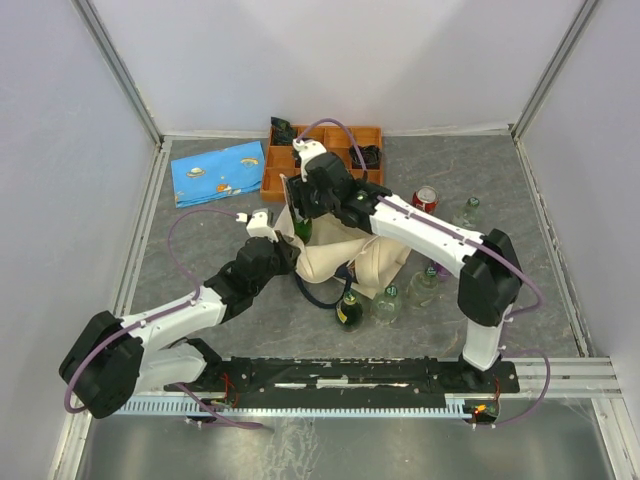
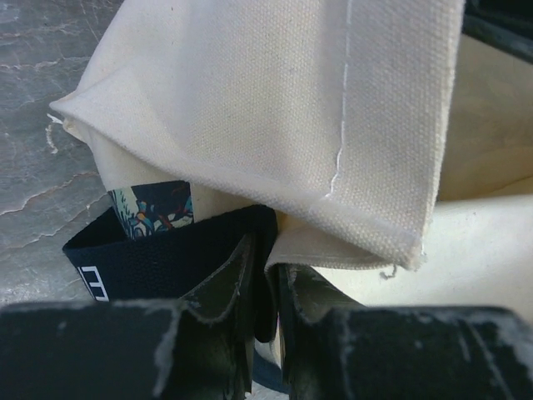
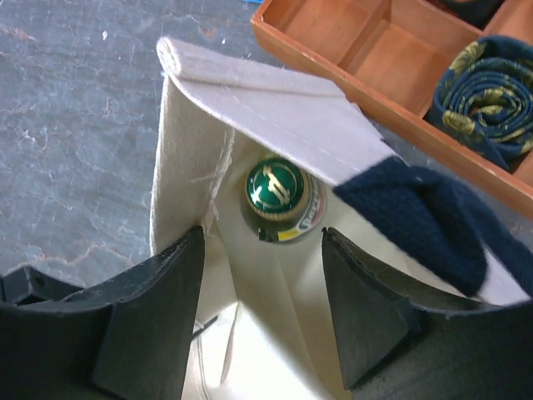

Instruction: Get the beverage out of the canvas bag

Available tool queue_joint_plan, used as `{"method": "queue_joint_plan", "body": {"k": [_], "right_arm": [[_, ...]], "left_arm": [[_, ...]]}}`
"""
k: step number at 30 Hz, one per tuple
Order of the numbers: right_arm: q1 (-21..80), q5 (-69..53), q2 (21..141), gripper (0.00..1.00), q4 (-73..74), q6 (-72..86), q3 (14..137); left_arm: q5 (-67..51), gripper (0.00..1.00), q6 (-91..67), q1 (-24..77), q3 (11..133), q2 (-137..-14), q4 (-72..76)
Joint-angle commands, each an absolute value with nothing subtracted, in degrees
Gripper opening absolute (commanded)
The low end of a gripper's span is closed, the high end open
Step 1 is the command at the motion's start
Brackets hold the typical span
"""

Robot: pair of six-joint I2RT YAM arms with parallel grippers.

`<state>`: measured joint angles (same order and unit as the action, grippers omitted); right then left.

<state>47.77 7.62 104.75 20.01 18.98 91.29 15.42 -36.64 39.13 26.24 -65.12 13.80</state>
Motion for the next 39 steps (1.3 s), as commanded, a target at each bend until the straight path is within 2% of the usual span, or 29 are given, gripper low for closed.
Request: {"method": "queue_joint_plan", "body": {"k": [1, 12, 20, 21, 24, 25, 29, 36, 39], "right_arm": [[47.4, 7.1, 108.6, 0.66, 17.1, 17.9, 98.0], [46.0, 9.2, 114.8, 0.63, 17.9, 18.7, 101.7], [45.4, 9.8, 116.0, 0.51, 17.8, 18.2, 101.0], [45.5, 9.5, 116.1, 0.46, 17.7, 17.9, 101.0], [45.4, 7.7, 116.5, 0.09, 17.7, 17.3, 101.3], [45.4, 7.3, 116.4, 0.00, 18.2, 17.3, 101.4], [45.5, 6.0, 114.2, 0.00, 18.5, 16.7, 101.0], [47.6, 9.0, 106.3, 0.00, 20.0, 9.8, 102.9], [49.0, 10.2, 103.3, 0.00, 20.6, 6.6, 104.1]], "left_arm": [[21.6, 0.18, -37.9, 38.0, 25.8, -64.6, 13.2], [22.4, 0.18, -37.9, 38.0, 25.8, -64.6, 13.2], [22.1, 0.18, -38.3, 38.0, 25.8, -65.9, 13.7], [22.1, 0.18, -38.4, 38.0, 26.0, -66.1, 13.8], [21.9, 0.18, -38.8, 38.0, 26.0, -66.8, 14.2], [21.9, 0.18, -39.0, 38.0, 25.9, -67.0, 14.3], [22.5, 0.15, -39.7, 38.0, 25.2, -67.6, 15.4], [26.8, 0.03, -43.3, 38.0, 21.0, -67.6, 21.0], [29.3, 0.03, -45.8, 37.9, 19.0, -67.7, 23.5]]}}
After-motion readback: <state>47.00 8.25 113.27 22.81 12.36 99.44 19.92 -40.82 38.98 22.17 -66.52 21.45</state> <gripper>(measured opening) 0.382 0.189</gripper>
